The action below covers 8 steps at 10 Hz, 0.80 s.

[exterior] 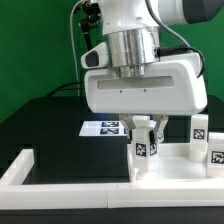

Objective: Assemble square table

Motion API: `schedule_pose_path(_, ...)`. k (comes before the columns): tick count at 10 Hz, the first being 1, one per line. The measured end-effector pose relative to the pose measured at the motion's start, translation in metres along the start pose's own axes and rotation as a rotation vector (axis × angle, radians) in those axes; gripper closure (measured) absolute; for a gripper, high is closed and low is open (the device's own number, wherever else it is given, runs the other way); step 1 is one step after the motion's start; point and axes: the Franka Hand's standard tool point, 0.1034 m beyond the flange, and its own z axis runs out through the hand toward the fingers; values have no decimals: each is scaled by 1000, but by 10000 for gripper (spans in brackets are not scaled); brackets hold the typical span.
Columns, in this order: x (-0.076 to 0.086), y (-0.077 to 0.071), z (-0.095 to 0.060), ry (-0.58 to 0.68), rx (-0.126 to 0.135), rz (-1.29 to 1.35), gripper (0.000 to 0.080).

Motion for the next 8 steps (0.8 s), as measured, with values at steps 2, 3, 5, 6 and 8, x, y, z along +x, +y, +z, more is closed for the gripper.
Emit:
schedule_pose_path(2,-6,-3,2,-10,1,430,506)
schedule_pose_path(3,-5,-4,2,-28,20,603,506)
schedule_pose_path(5,-1,-1,2,-55,62,765,505)
schedule_pose_path(6,-1,-1,2,-53,59,750,505)
schedule_pose_path(8,0,-1,3,-47,56,679,327)
